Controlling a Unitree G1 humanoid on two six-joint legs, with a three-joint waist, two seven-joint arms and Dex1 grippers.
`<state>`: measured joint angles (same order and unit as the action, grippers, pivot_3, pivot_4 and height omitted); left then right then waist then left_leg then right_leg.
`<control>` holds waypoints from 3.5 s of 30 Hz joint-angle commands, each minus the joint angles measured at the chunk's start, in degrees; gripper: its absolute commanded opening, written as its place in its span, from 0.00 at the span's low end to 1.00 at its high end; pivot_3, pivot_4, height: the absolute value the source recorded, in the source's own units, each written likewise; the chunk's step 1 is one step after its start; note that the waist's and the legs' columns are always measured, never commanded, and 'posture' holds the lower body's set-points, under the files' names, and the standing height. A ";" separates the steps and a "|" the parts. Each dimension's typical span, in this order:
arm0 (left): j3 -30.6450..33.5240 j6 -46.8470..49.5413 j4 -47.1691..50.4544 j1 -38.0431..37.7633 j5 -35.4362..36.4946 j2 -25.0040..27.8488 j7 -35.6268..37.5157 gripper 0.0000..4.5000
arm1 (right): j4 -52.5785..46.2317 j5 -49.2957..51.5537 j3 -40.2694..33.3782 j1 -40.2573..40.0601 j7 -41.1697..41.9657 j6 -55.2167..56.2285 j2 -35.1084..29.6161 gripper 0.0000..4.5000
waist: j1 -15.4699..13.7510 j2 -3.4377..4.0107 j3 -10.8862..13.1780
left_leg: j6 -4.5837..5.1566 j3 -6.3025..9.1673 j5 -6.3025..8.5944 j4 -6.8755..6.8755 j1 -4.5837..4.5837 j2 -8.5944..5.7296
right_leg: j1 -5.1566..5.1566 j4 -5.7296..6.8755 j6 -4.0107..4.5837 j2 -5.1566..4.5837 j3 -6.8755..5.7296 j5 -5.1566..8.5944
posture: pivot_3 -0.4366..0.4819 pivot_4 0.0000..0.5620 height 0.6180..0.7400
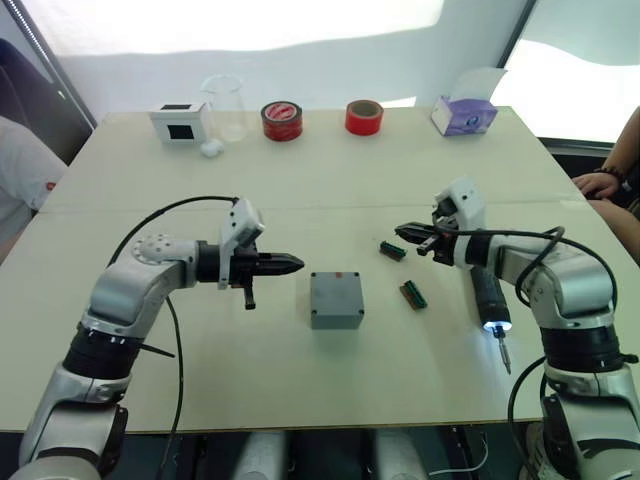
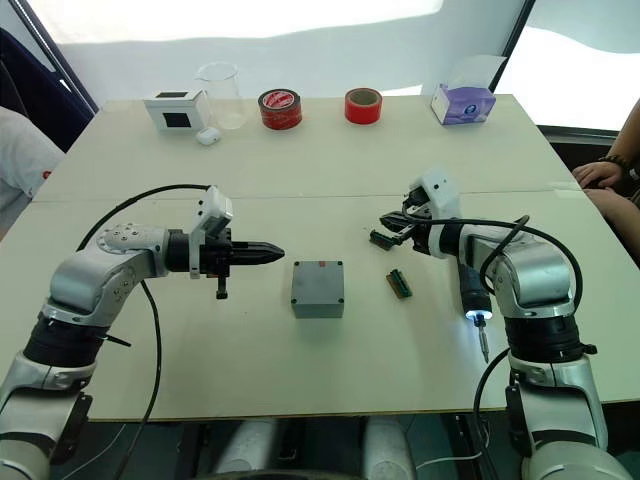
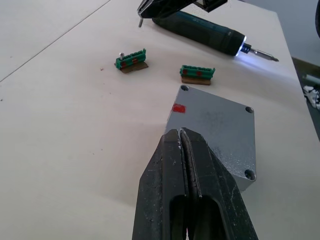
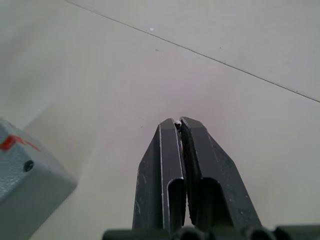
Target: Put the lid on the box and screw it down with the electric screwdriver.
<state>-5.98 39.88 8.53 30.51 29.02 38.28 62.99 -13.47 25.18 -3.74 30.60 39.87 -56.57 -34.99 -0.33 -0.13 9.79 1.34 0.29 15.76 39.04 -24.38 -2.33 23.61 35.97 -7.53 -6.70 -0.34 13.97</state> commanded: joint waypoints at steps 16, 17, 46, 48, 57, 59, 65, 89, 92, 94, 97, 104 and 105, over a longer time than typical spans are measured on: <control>0.93 1.76 6.73 -2.07 2.80 3.98 0.90 0.00 | -17.24 4.86 5.68 -8.48 -4.20 0.57 1.79 0.01 | -0.15 -0.01 0.00 | 0.00 0.01 0.00 0.02 0.02 0.00 | -0.02 0.01 0.00 0.01 0.00 0.01 | 0.48 0.27 1.00; 0.89 1.75 6.70 -2.03 2.77 3.95 0.86 0.00 | -17.02 4.72 5.91 -8.46 -4.18 0.85 1.74 0.01 | -0.20 -0.01 0.00 | 0.00 0.01 0.00 0.02 0.02 0.00 | -0.03 0.01 0.00 0.01 0.00 0.01 | 0.48 0.27 1.00; 0.26 0.21 5.18 -2.05 1.96 3.19 0.59 0.00 | -12.21 2.31 9.09 -8.41 -4.30 2.85 1.51 0.01 | -0.24 -0.01 0.00 | 0.00 0.01 0.00 0.02 0.02 0.00 | -0.03 0.01 0.00 0.01 0.00 0.01 | 0.48 0.27 1.00; 0.31 0.33 5.17 -1.84 1.95 3.10 0.53 0.00 | -11.79 2.20 9.36 -8.12 -4.25 2.86 1.44 0.01 | -0.23 -0.01 0.00 | 0.00 0.01 0.00 0.03 0.02 0.00 | -0.03 0.01 0.00 0.01 0.00 0.01 | 0.48 0.27 1.00; 0.87 -0.03 5.54 -1.62 1.88 2.42 -0.37 0.00 | -10.82 2.24 8.50 -7.57 -3.71 2.35 0.57 0.62 | -0.24 -0.01 0.00 | 0.00 0.01 0.00 0.02 0.02 0.00 | -0.03 0.00 0.00 0.01 0.00 0.01 | 0.48 0.27 1.00; 1.92 -1.35 5.70 -1.22 1.68 0.92 -2.13 0.00 | -10.79 3.20 6.63 -7.11 -3.72 1.26 0.04 0.79 | -0.29 -0.01 0.00 | 0.00 0.01 0.00 0.03 0.02 0.00 | -0.03 0.00 0.00 0.01 0.00 0.01 | 0.48 0.27 1.00; 5.34 3.67 7.05 1.88 9.11 0.17 -0.92 0.00 | -10.34 12.48 -10.26 -2.43 -5.10 -13.19 -5.03 0.79 | -0.38 0.00 0.08 | 0.00 0.03 0.00 0.05 0.01 -0.02 | -0.03 0.01 0.00 -0.02 0.00 0.00 | 0.48 0.27 1.00; -3.56 -3.04 13.92 -0.28 3.86 3.98 5.55 0.00 | 29.49 14.28 22.44 20.93 5.01 -35.93 -32.57 0.99 | 0.73 0.07 0.13 | 0.06 -0.12 0.04 -0.04 -0.06 0.04 | 0.01 -0.28 0.02 -0.08 0.02 0.02 | 0.48 0.27 1.00; -2.95 -2.49 15.41 -1.47 4.20 4.39 4.24 0.00 | 32.17 11.79 25.34 22.73 5.59 -35.93 -30.40 0.99 | 0.86 0.07 0.13 | 0.07 -0.09 0.04 -0.05 -0.06 0.04 | -0.01 -0.31 0.01 -0.07 0.01 0.01 | 0.48 0.27 1.00; -2.49 -2.15 16.21 -2.21 4.47 4.67 3.43 0.00 | 33.15 10.95 27.17 23.18 6.08 -35.93 -29.26 0.99 | 0.82 0.07 0.13 | 0.07 -0.08 0.04 -0.06 -0.07 0.03 | -0.01 -0.31 0.01 -0.07 0.01 0.01 | 0.48 0.27 1.00; -2.18 -1.75 17.30 -3.08 4.73 4.93 2.18 0.00 | 33.17 9.54 30.11 22.98 6.94 -35.92 -28.02 0.99 | 0.92 0.07 0.13 | 0.09 -0.10 0.05 -0.05 -0.08 0.01 | -0.01 -0.33 0.00 -0.07 0.01 0.00 | 0.48 0.27 1.00; -2.43 -1.72 18.64 -4.93 4.29 4.56 -0.16 0.00 | 30.60 6.20 33.80 21.19 9.16 -33.89 -27.55 0.89 | 0.87 0.03 0.11 | 0.09 -0.04 0.06 -0.03 -0.04 0.01 | -0.10 -0.34 0.00 -0.06 -0.02 0.00 | 0.48 0.27 1.00; -2.51 -1.90 18.31 -4.86 4.07 4.41 -0.44 0.00 | 30.80 5.34 34.38 21.61 9.16 -33.36 -26.72 0.84 | 0.88 0.02 0.11 | 0.09 -0.04 0.06 -0.03 -0.03 0.01 | -0.11 -0.34 0.00 -0.06 -0.02 0.00 | 0.48 0.27 1.00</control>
<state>-9.72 38.53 25.68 25.26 33.14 42.65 63.16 17.66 31.52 28.99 52.39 48.64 -90.51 -62.74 0.55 -0.11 9.90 1.42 0.26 15.82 39.01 -24.41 -2.32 23.50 35.63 -7.53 -6.75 -0.37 13.97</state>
